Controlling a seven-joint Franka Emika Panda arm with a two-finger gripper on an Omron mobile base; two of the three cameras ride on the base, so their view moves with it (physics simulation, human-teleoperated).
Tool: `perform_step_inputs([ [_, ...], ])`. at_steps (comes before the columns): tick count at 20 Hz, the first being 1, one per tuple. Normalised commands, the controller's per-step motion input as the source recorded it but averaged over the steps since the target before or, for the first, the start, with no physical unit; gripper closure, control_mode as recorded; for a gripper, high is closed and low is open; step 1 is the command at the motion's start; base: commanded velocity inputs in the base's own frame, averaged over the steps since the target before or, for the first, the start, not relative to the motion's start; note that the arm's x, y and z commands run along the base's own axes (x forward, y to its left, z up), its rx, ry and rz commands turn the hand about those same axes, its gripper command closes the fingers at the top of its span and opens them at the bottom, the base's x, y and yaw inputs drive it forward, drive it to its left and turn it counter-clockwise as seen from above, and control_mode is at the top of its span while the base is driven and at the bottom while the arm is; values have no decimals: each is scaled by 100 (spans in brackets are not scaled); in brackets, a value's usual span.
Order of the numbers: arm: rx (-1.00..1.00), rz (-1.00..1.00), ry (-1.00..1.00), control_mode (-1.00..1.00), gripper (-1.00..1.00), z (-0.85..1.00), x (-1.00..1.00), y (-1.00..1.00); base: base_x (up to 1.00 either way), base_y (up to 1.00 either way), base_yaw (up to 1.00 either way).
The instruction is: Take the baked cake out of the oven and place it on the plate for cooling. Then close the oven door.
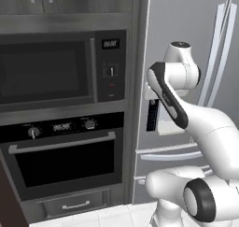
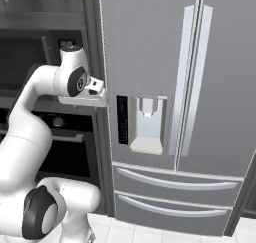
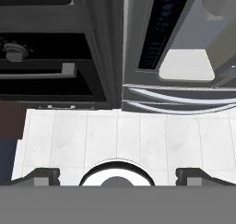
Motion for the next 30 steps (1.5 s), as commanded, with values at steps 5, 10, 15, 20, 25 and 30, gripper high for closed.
perform_step_inputs([
  [5,0,0,0,100,-100,0,0,0,24,-30,0],
  [10,0,0,0,100,-100,0,0,0,-1,-37,1],
  [15,0,0,0,100,-100,0,0,0,6,-23,0],
  [20,0,0,0,100,-100,0,0,0,2,-1,0],
  [25,0,0,0,100,-100,0,0,0,0,0,0],
  [30,0,0,0,100,-100,0,0,0,0,0,0],
])
